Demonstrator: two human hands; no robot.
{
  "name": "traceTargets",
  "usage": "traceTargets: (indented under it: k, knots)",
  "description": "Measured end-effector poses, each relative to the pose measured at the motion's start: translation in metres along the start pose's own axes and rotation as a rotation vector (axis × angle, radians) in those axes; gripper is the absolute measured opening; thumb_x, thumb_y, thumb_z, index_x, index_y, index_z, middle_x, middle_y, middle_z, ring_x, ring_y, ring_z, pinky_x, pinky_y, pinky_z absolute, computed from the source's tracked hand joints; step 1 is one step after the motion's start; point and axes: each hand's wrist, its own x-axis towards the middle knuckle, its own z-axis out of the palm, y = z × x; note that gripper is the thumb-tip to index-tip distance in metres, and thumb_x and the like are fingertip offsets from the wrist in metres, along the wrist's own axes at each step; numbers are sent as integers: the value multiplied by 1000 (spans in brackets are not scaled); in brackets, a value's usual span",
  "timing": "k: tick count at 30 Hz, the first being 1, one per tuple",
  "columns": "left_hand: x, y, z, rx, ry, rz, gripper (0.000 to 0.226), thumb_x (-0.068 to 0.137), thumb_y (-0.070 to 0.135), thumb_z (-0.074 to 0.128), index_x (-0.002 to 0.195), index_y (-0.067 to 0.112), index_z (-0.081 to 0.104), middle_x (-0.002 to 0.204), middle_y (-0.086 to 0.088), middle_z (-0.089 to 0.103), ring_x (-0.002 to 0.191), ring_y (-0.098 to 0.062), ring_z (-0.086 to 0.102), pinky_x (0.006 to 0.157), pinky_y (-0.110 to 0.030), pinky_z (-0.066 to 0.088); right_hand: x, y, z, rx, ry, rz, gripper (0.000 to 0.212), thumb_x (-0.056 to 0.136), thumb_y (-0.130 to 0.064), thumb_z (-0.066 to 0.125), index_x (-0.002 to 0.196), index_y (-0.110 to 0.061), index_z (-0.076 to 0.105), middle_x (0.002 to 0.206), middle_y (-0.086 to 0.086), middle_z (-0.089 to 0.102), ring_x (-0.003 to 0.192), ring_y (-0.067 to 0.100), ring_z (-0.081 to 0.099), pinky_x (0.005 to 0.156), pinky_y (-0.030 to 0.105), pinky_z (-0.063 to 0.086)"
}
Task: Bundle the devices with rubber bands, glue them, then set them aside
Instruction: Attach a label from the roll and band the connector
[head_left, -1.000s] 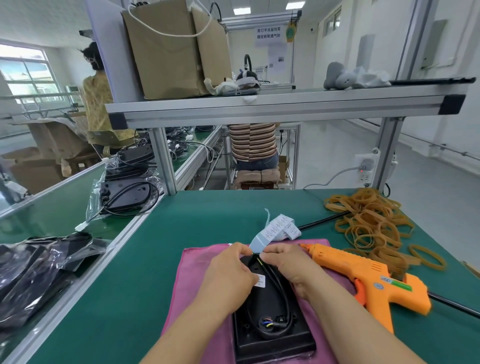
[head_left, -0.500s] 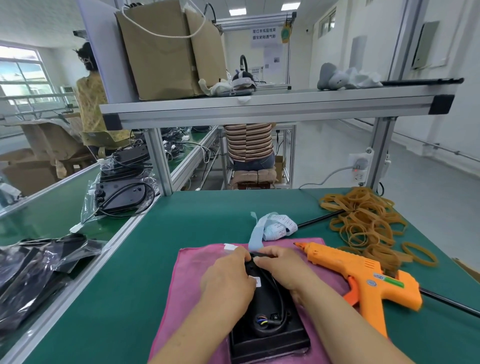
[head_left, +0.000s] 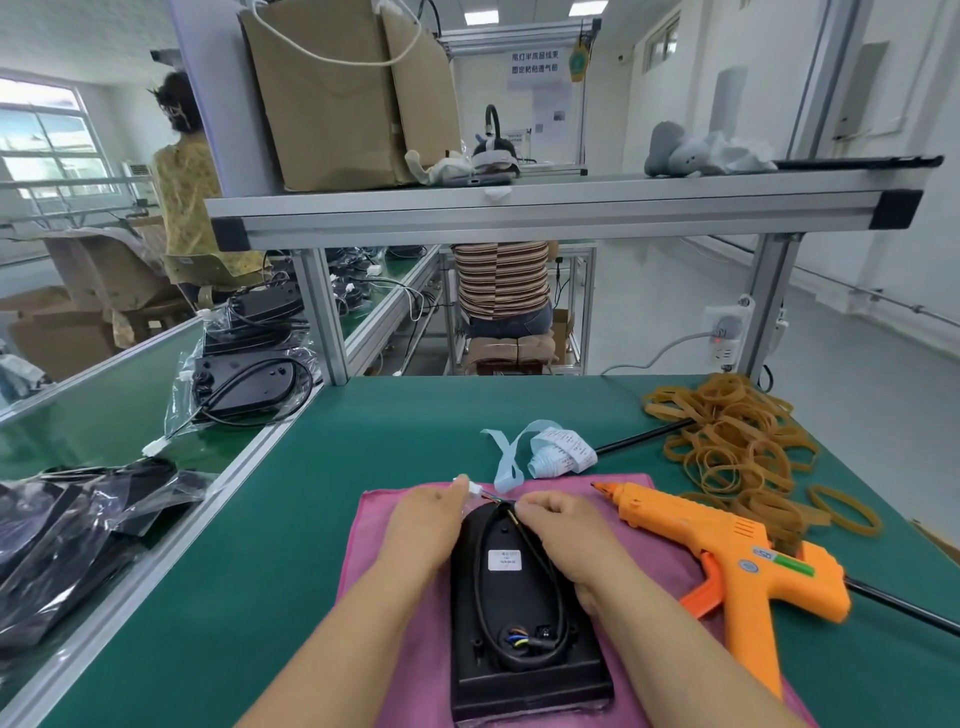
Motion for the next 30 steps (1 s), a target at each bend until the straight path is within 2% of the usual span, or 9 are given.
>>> traceTargets:
  k: [3,6,12,16,18,21,23,26,30]
  knots:
    - [11,13,6,-105,-69,-111,45,88,45,69,62,9,61,70,-10,61,67,-25,54,70,-32,42,-1,-4,-2,-31,-9,-13,20,94,-16,52,91,-12,71,92,5,71,82,22,65,72,33,53]
    - [18,27,14,-271,-130,-59,24,77,23,84,76,4,70,74,-12,67,66,-22,58,70,-33,50,-3,-7,-2,-19,-38,15,30,92,-12,46,92,-8,75,91,13,76,86,28,70,73,37,56]
    - [17,53,24,-309,-296,227,14,90,10,69,78,15,71,64,6,67,53,-2,56,52,-11,43,-4,-8,-5,83,-7,106,25,88,-14,53,90,-5,75,92,20,74,97,41,68,88,54,54]
    - [15,49,28,-425,-232,160,10,96,3,59,93,-2,67,73,-6,66,53,-6,60,58,-17,54,-6,-10,-4,155,-23,95,24,90,-24,57,94,-11,77,91,12,76,93,30,71,84,40,55]
    - [16,42,28,-385,-183,164,10,95,1,59,92,-4,66,71,-11,65,54,-12,60,60,-21,56,-6,-9,-3,-40,-3,9,32,98,-32,48,105,-15,73,100,6,75,97,23,68,85,32,53]
    - [21,29,25,-133,-100,267,13,92,11,64,88,-1,68,71,-5,64,62,-15,57,67,-28,50,-9,-4,-2,-160,1,-49,24,99,-29,52,109,-19,70,102,1,74,94,18,68,77,29,53]
    - [24,21,22,-35,-57,293,19,90,20,69,81,2,67,68,1,57,62,-15,47,65,-30,40,-8,0,-2,-128,14,-34,19,97,-20,55,110,-18,70,100,3,74,95,21,69,85,37,57]
    - [26,12,21,-110,-11,206,27,86,27,73,67,14,60,60,6,52,59,-15,44,65,-30,38,-6,2,-2,-85,9,-20,17,95,-17,59,108,-18,71,99,1,75,96,21,70,90,42,56]
    - [26,2,20,-272,68,89,41,80,30,79,55,19,49,44,13,43,54,-16,39,64,-30,37,-8,2,-2,-340,130,-165,33,79,-25,75,109,-25,59,103,-15,61,98,9,60,85,25,48]
